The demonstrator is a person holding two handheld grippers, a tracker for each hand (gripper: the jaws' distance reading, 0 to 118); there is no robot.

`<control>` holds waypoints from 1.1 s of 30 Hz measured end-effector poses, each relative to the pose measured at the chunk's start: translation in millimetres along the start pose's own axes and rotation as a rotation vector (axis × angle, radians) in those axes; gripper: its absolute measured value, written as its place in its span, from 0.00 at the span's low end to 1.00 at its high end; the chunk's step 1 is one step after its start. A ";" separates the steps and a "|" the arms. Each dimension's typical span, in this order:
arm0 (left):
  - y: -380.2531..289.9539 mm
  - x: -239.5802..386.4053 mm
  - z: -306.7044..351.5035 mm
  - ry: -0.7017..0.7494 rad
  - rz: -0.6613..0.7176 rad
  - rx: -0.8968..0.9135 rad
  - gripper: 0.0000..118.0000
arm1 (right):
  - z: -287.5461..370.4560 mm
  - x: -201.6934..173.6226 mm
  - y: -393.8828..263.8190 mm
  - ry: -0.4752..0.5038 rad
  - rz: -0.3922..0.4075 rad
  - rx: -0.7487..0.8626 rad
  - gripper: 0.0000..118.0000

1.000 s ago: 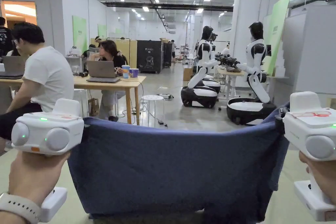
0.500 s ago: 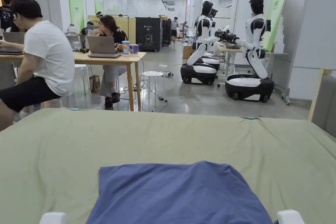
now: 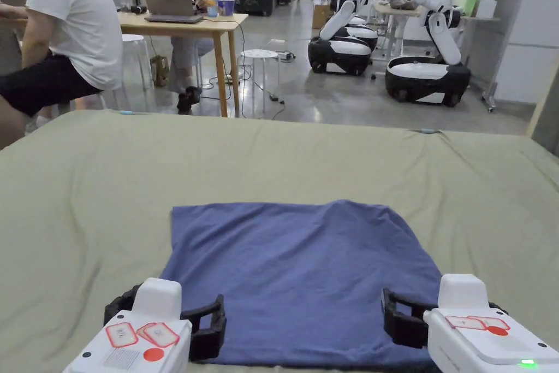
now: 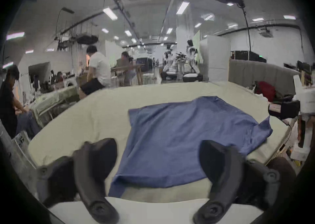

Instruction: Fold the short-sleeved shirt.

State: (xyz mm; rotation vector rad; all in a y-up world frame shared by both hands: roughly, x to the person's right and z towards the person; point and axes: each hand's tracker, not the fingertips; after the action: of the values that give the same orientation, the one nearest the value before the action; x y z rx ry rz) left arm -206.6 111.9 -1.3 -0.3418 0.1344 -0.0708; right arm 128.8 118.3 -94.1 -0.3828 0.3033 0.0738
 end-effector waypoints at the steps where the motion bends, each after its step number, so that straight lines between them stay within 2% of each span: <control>1: -1.6 6.5 -1.0 0.010 -0.019 -0.006 0.64 | 0.7 -6.7 -1.6 0.006 0.004 0.009 0.75; 2: -1.7 9.2 -3.7 0.013 -0.030 -0.015 0.47 | -0.3 -10.8 -3.3 0.013 0.005 0.013 0.54; 3: -1.8 8.7 -6.3 0.001 -0.033 -0.033 0.25 | -1.7 -15.2 -4.5 0.013 0.008 0.014 0.25; 4: -3.2 6.1 -6.6 -0.027 -0.017 -0.048 0.00 | -2.9 -20.7 -5.5 0.000 0.020 0.015 0.00; 5: -5.0 2.6 -4.9 -0.042 0.011 -0.049 0.00 | -0.5 -24.5 -6.7 -0.029 0.040 0.028 0.00; 8: -8.5 -18.5 -0.9 -0.020 0.059 -0.112 0.00 | -1.4 -28.3 -7.3 0.027 0.027 -0.014 0.00; 14: -44.2 -100.8 0.6 0.115 0.220 -0.304 0.00 | 0.9 -36.6 -19.8 0.025 0.051 -0.052 0.00; 18: -60.7 -118.4 1.6 0.075 0.201 -0.352 0.00 | 0.6 -35.8 -25.5 0.039 0.024 -0.079 0.00; 19: -63.7 -119.8 -0.1 0.050 0.201 -0.363 0.09 | -0.8 -34.5 -25.7 0.037 0.022 -0.084 0.00; 20: -65.1 -119.1 -3.2 0.035 0.199 -0.371 0.33 | -1.1 -34.3 -26.2 0.033 0.026 -0.088 0.00; 21: -66.7 -117.8 -7.0 0.025 0.185 -0.384 0.33 | -1.3 -33.6 -26.7 0.029 0.027 -0.091 0.00; 23: -70.2 -112.8 -19.5 0.010 0.141 -0.400 0.53 | -2.5 -28.8 -26.4 0.024 0.023 -0.097 0.00; 24: -70.9 -111.5 -24.0 0.009 0.136 -0.397 0.75 | -2.5 -27.3 -26.1 0.021 0.021 -0.099 0.00; 25: -70.1 -109.3 -29.8 0.002 0.136 -0.395 0.82 | -2.1 -25.6 -25.7 0.013 0.022 -0.101 0.00; 29: -74.0 -108.4 -49.1 -0.021 0.158 -0.427 0.57 | -0.1 -12.2 -23.8 -0.016 0.024 -0.107 0.00; 30: -74.1 -107.4 -50.4 -0.025 0.152 -0.435 0.42 | 1.1 -9.0 -23.4 -0.024 0.026 -0.106 0.00; 31: -73.8 -106.1 -51.6 -0.034 0.142 -0.452 0.02 | 3.0 -3.7 -21.9 -0.034 0.028 -0.109 0.00; 33: -70.2 -104.9 -50.1 -0.031 0.146 -0.453 0.00 | 5.8 7.2 -20.7 -0.052 0.031 -0.117 0.00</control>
State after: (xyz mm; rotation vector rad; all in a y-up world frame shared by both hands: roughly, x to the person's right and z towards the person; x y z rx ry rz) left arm -320.7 39.0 -11.7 -0.7835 0.1437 0.1124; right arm 139.9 101.5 -83.8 -0.4913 0.2546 0.1317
